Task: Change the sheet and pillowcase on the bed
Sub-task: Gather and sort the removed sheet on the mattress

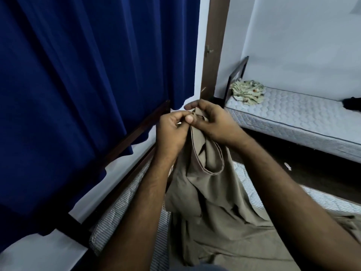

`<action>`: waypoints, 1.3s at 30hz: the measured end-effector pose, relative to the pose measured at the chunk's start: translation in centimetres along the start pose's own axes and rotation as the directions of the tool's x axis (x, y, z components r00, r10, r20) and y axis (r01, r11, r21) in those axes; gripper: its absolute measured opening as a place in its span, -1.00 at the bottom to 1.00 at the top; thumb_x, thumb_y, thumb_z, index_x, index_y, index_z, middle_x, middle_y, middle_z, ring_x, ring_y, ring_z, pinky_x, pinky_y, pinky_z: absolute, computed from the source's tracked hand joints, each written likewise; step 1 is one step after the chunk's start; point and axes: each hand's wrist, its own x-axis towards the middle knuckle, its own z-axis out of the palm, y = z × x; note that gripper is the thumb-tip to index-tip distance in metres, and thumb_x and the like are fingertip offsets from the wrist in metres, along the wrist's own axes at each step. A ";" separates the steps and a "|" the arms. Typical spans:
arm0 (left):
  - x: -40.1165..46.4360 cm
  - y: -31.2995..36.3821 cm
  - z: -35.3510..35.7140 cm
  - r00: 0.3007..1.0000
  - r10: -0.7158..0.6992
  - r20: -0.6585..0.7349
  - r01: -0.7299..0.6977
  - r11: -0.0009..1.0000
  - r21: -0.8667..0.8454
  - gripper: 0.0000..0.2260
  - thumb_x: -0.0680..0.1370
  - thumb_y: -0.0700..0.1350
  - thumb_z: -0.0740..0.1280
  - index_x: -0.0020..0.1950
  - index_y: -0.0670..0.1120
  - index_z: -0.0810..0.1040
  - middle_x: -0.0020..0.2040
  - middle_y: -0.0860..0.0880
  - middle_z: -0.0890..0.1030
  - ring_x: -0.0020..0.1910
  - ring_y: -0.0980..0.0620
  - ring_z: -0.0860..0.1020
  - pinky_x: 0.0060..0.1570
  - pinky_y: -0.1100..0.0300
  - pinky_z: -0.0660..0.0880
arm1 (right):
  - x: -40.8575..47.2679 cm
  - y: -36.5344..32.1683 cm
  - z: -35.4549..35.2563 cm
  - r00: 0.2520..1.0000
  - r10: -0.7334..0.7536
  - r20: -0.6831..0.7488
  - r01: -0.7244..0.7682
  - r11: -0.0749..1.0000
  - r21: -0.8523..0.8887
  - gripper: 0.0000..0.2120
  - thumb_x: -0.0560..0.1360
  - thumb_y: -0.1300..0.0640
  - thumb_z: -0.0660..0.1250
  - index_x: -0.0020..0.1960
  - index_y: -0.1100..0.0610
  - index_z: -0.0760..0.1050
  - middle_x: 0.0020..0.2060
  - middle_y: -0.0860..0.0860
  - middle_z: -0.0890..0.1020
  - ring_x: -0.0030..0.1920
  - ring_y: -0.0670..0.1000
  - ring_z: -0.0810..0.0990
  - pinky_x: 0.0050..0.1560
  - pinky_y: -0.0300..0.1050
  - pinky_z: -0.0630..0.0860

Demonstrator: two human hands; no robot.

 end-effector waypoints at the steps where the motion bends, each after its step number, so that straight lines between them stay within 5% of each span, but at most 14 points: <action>1: 0.0 0.1 -0.3 1.000 -0.004 -0.007 0.004 1.000 0.006 -0.86 0.54 -0.14 0.37 -0.01 -0.09 0.72 -0.08 -0.04 0.74 0.00 -0.07 0.70 0.12 -0.21 0.59 | -0.1 0.0 -0.1 0.997 -0.001 0.082 0.000 1.000 0.012 -0.70 0.56 0.00 0.42 0.23 0.09 0.55 0.04 -0.04 0.69 0.09 -0.05 0.66 0.19 -0.10 0.56; 4: -0.1 0.4 -0.8 1.000 0.013 -0.001 -0.013 0.999 0.051 -0.88 0.58 -0.15 0.36 -0.03 -0.09 0.70 -0.11 -0.03 0.73 -0.03 -0.04 0.70 0.10 -0.19 0.59 | -0.2 0.0 -0.5 0.990 0.004 0.138 -0.007 1.000 0.025 -0.72 0.54 0.01 0.45 0.20 0.10 0.60 0.02 -0.02 0.71 0.09 -0.04 0.67 0.17 -0.11 0.56; 8: -0.9 0.4 -0.7 0.999 0.012 -0.037 -0.009 0.998 0.067 -0.84 0.59 -0.11 0.36 0.09 -0.14 0.66 -0.01 0.00 0.72 0.03 0.02 0.68 0.15 -0.14 0.58 | 0.3 0.2 -0.5 0.995 0.018 -0.096 -0.029 0.993 -0.115 -0.84 0.47 -0.05 0.50 -0.05 0.02 0.68 -0.21 -0.12 0.71 -0.17 -0.23 0.63 -0.09 -0.22 0.52; 11: -1.7 0.1 -0.7 0.997 -0.048 -0.056 0.049 0.999 0.019 -0.73 0.52 -0.04 0.39 0.16 -0.13 0.61 0.05 -0.01 0.71 0.05 0.00 0.68 0.18 -0.13 0.58 | 0.6 0.0 -0.7 0.973 -0.017 -0.230 0.012 1.000 -0.024 -0.91 0.51 0.03 0.47 -0.11 0.03 0.64 -0.24 -0.12 0.69 -0.20 -0.19 0.61 -0.09 -0.15 0.55; 18: -3.9 0.0 0.5 0.998 -0.059 -0.016 0.060 0.993 0.106 -0.80 0.55 -0.32 0.35 0.16 -0.17 0.57 -0.03 -0.03 0.71 -0.04 0.06 0.69 0.09 -0.07 0.63 | 1.5 -1.0 -1.7 0.909 -0.022 -0.417 0.052 0.997 0.060 -0.89 0.55 0.09 0.41 -0.06 0.13 0.62 -0.20 -0.04 0.68 -0.17 -0.13 0.60 -0.06 -0.22 0.53; 23: -4.4 1.0 0.6 0.979 0.134 -0.151 -0.085 0.952 0.293 -0.65 0.51 -0.26 0.45 0.27 -0.14 0.48 -0.13 0.18 0.59 -0.10 0.22 0.63 0.00 0.20 0.62 | 1.8 -1.5 -2.1 0.882 -0.004 -0.472 0.044 0.996 0.073 -0.90 0.55 0.09 0.41 -0.09 0.12 0.62 -0.22 -0.08 0.67 -0.19 -0.16 0.59 -0.08 -0.26 0.50; 26: -5.1 1.4 0.8 0.952 0.250 -0.175 -0.180 0.924 0.337 -0.66 0.49 -0.31 0.46 0.16 -0.11 0.40 -0.11 0.06 0.55 -0.13 0.16 0.61 -0.14 0.27 0.61 | 1.8 -1.9 -2.1 0.878 0.005 -0.479 0.033 0.997 0.072 -0.91 0.55 0.10 0.41 -0.11 0.09 0.61 -0.26 -0.13 0.65 -0.22 -0.21 0.57 -0.12 -0.32 0.47; 33: -5.0 1.0 0.4 0.979 0.106 -0.173 -0.036 0.930 0.367 -0.91 0.51 -0.19 0.48 -0.01 -0.09 0.64 -0.20 0.06 0.66 -0.20 0.16 0.64 -0.16 0.18 0.64 | 1.8 -1.9 -2.7 0.873 0.029 -0.487 0.021 0.995 0.097 -0.85 0.55 0.07 0.42 -0.06 0.16 0.64 -0.16 0.07 0.71 -0.17 -0.08 0.64 -0.06 -0.15 0.57; 39: -4.4 1.2 -0.4 0.957 0.061 -0.285 0.009 0.971 0.238 -0.94 0.54 -0.16 0.46 -0.08 -0.13 0.64 -0.25 0.07 0.68 -0.24 0.16 0.66 -0.17 0.18 0.64 | 1.6 -1.8 -3.0 0.859 0.038 -0.511 0.027 0.992 0.120 -0.85 0.56 0.11 0.41 -0.05 0.21 0.63 -0.18 0.05 0.69 -0.18 -0.12 0.60 -0.07 -0.22 0.54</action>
